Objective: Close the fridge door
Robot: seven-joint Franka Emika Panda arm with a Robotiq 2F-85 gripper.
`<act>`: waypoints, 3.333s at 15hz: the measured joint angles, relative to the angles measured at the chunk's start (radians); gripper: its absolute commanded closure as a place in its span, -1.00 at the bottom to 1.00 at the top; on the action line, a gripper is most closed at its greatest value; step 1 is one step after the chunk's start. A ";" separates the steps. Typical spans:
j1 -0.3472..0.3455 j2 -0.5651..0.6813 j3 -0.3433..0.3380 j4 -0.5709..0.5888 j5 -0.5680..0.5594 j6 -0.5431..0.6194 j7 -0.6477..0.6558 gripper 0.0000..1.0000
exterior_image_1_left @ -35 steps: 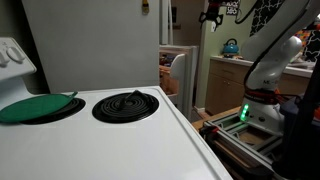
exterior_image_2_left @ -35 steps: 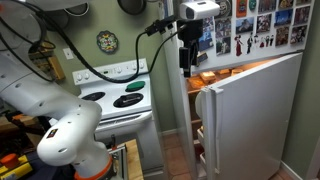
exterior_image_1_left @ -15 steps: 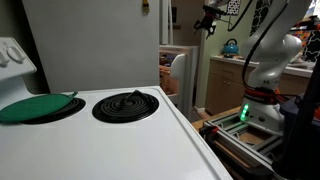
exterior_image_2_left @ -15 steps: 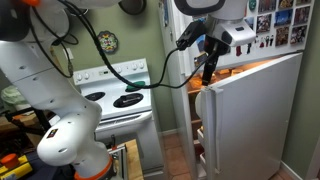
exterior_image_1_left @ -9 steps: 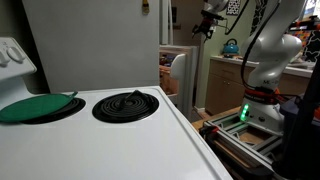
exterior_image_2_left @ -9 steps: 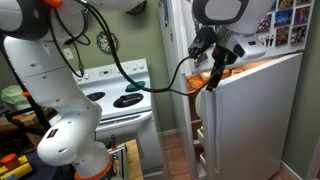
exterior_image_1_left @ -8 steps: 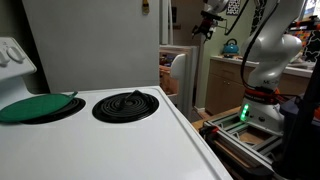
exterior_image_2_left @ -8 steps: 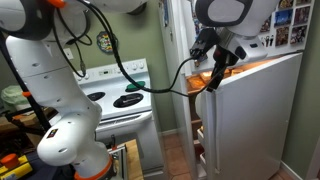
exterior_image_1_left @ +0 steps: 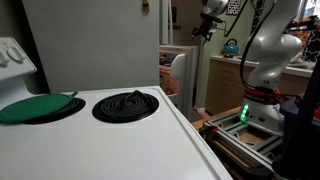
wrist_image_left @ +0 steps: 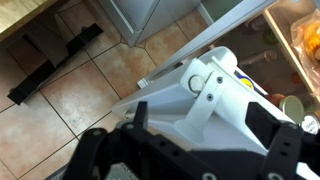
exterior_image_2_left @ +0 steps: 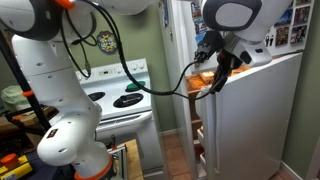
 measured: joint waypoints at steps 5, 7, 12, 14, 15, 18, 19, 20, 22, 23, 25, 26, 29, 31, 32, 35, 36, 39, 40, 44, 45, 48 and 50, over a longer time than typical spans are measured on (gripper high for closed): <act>0.001 0.051 0.000 0.002 0.009 0.000 0.001 -1.00; 0.001 0.073 0.000 0.004 0.019 0.000 0.000 -1.00; 0.000 0.117 0.000 0.027 0.040 0.000 -0.004 -1.00; 0.000 0.129 0.000 0.035 0.040 0.000 -0.011 -1.00; 0.000 0.134 0.000 0.039 0.040 0.000 -0.014 -1.00; 0.000 0.152 0.001 0.051 0.048 -0.017 -0.030 -1.00; 0.001 0.159 0.003 0.054 0.056 -0.027 -0.033 -1.00; 0.002 0.165 0.004 0.057 0.068 -0.039 -0.034 -1.00; 0.005 0.177 0.009 0.058 0.101 -0.059 -0.034 -1.00; 0.008 0.182 0.013 0.058 0.120 -0.065 -0.034 -1.00; 0.016 0.193 0.022 0.058 0.160 -0.083 -0.034 -1.00; 0.022 0.198 0.026 0.058 0.174 -0.090 -0.034 -1.00; 0.036 0.208 0.033 0.058 0.208 -0.091 -0.034 -1.00; 0.033 0.209 0.027 0.058 0.229 -0.091 -0.034 -1.00; 0.032 0.208 0.024 0.058 0.230 -0.091 -0.034 -1.00; 0.035 0.208 0.024 0.058 0.230 -0.091 -0.034 -1.00; 0.036 0.208 0.024 0.058 0.230 -0.091 -0.034 -1.00; 0.036 0.208 0.024 0.058 0.230 -0.091 -0.034 -1.00; 0.037 0.210 0.025 0.058 0.249 -0.091 -0.038 -1.00; 0.038 0.240 0.035 0.052 0.445 -0.089 -0.044 -1.00; 0.039 0.254 0.039 0.050 0.496 -0.089 -0.044 -1.00; 0.045 0.300 0.046 0.046 0.611 -0.089 -0.044 -1.00; 0.051 0.329 0.050 0.044 0.659 -0.086 -0.044 -1.00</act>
